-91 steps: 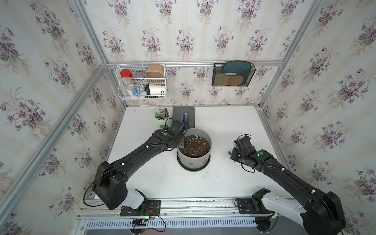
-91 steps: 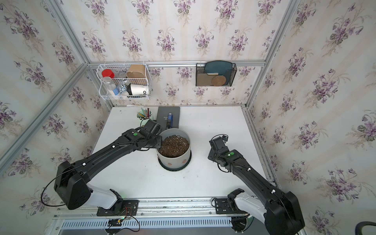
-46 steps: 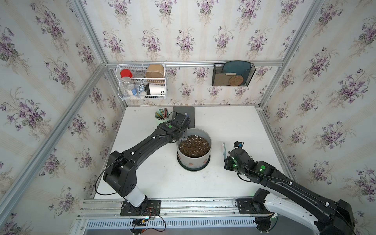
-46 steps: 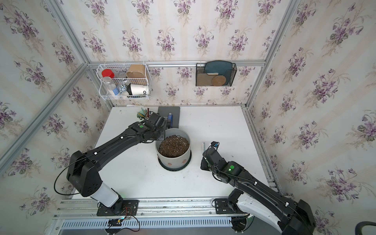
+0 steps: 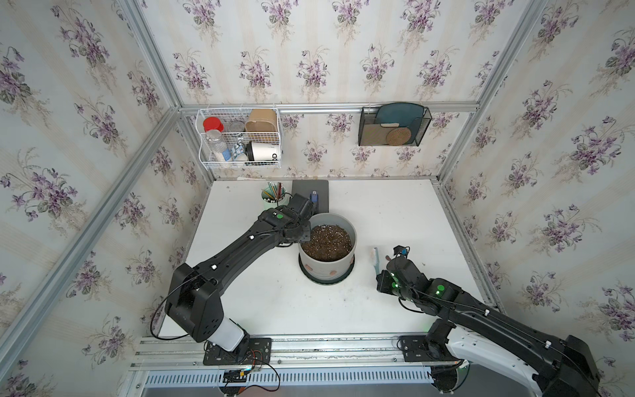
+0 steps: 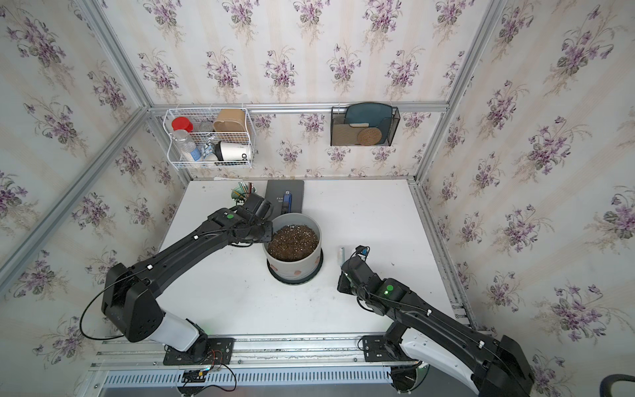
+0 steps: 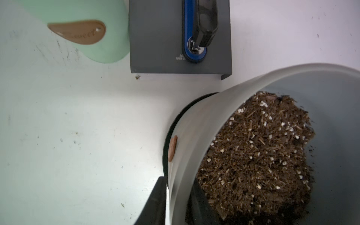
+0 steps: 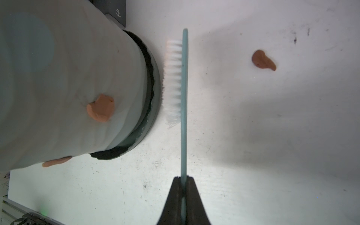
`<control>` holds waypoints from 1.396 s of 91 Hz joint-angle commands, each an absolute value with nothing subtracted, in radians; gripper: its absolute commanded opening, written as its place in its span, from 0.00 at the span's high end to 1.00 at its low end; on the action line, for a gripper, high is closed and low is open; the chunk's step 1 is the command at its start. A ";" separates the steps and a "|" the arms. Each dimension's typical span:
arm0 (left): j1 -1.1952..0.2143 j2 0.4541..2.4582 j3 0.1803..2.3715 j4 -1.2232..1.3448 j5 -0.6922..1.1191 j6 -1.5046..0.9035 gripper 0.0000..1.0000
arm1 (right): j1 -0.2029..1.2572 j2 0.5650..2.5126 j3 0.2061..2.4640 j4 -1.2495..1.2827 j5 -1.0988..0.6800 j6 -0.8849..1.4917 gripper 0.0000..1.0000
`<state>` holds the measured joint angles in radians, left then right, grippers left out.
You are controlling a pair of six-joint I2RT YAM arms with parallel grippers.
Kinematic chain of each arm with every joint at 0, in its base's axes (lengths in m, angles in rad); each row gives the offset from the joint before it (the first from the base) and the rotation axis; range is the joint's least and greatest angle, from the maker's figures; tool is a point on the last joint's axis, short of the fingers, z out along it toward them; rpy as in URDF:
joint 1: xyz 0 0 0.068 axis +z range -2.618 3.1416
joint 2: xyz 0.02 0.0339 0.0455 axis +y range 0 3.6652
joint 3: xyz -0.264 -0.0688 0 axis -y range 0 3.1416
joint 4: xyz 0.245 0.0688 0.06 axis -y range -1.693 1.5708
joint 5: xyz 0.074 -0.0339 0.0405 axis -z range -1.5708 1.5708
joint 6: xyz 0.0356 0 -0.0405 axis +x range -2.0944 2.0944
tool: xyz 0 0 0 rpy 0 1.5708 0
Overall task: Scrub the dried mud off the ceramic pot
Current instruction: Rotate the pot on the tray, then brush off the soil from the pot.
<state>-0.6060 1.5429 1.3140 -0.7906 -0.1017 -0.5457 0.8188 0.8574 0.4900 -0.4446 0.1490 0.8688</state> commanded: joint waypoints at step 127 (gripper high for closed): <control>-0.568 1.547 1.280 -0.726 0.041 -0.536 0.83 | 0.824 1.010 0.471 -0.172 0.018 0.894 1.00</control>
